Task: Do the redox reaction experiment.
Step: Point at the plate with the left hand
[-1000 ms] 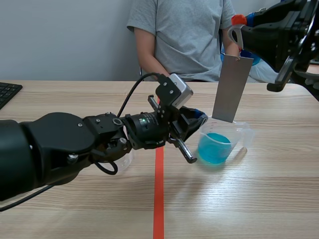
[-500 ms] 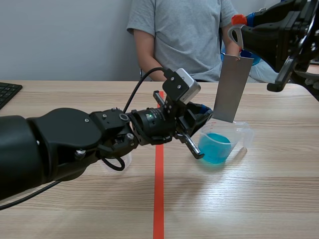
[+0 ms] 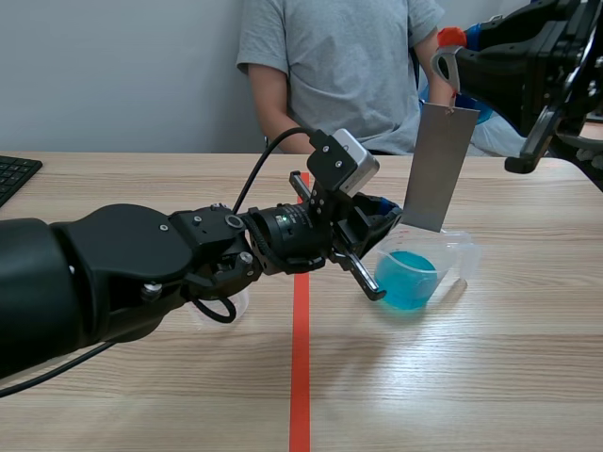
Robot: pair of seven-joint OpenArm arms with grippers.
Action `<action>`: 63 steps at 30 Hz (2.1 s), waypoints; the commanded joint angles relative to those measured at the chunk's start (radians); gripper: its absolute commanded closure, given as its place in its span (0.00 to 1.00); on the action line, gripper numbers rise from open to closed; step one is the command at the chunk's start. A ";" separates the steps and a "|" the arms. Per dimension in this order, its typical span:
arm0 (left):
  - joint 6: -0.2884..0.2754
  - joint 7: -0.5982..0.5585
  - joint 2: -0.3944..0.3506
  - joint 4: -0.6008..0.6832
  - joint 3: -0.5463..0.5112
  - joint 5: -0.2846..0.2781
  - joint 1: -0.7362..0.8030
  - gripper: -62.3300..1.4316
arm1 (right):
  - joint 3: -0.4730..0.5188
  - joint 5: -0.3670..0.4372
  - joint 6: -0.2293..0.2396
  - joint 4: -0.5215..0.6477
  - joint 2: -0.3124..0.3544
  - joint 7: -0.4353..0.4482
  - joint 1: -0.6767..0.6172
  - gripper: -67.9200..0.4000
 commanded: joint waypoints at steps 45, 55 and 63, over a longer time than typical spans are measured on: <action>0.109 0.019 -0.562 0.752 -1.258 -0.067 1.592 0.92 | 0.015 0.011 -0.007 0.014 0.011 0.025 0.014 0.98; 0.109 0.044 -0.452 0.744 -1.272 -0.067 1.743 0.92 | 0.015 0.010 -0.007 0.014 0.011 0.025 0.014 0.98; 0.109 0.132 -0.372 0.713 -1.272 -0.067 1.750 0.92 | 0.015 0.005 -0.007 0.013 -0.004 0.025 0.009 0.98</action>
